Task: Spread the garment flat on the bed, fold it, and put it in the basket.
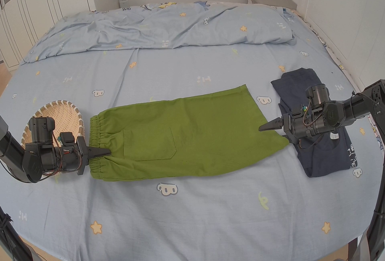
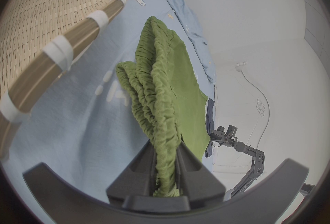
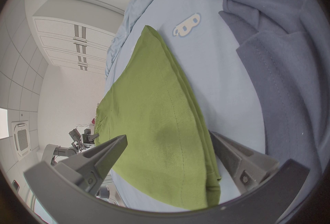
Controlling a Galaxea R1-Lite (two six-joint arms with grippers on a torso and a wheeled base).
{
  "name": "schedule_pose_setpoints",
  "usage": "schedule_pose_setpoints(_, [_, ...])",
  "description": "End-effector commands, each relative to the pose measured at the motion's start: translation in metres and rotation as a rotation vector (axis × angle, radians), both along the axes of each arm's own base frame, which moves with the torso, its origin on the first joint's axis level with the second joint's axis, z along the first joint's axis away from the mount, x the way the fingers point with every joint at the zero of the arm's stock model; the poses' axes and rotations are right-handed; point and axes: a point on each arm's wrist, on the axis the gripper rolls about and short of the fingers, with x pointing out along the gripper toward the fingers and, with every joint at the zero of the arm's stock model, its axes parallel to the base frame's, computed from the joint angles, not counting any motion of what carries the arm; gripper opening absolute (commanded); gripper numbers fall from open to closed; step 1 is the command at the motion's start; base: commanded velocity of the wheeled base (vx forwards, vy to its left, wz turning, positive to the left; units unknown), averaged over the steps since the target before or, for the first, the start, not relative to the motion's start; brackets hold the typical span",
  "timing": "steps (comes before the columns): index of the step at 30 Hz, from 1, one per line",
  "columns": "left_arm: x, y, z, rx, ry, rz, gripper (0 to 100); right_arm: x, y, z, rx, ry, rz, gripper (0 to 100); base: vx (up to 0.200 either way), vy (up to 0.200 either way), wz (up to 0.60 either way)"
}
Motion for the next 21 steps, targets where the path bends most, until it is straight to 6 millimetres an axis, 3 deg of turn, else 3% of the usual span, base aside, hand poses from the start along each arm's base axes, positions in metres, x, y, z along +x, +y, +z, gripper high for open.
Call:
schedule_pose_setpoints(1, [0.000, 0.000, 0.001, 0.000, -0.003, 0.000, 0, 0.004, -0.004, -0.008, -0.003, 0.017, -0.014, 0, 0.000, 0.000, 0.00])
schedule_pose_setpoints(15, [0.001, 0.001, 0.001, 0.000, -0.006, 0.002, 0, 0.006, -0.011, -0.011, 0.027, 0.018, 0.001, 0, 0.000, 0.000, 0.00])
schedule_pose_setpoints(20, [0.001, 0.001, 0.000, 0.000, -0.001, 0.002, 0, 0.002, -0.013, -0.007, 0.027, 0.014, -0.001, 0, 0.000, 0.000, 0.00])
schedule_pose_setpoints(21, [0.000, 0.001, 0.001, 0.003, -0.004, 0.002, 0, -0.005, -0.013, 0.003, 0.025, -0.001, 0.002, 0, 0.000, 0.000, 0.00])
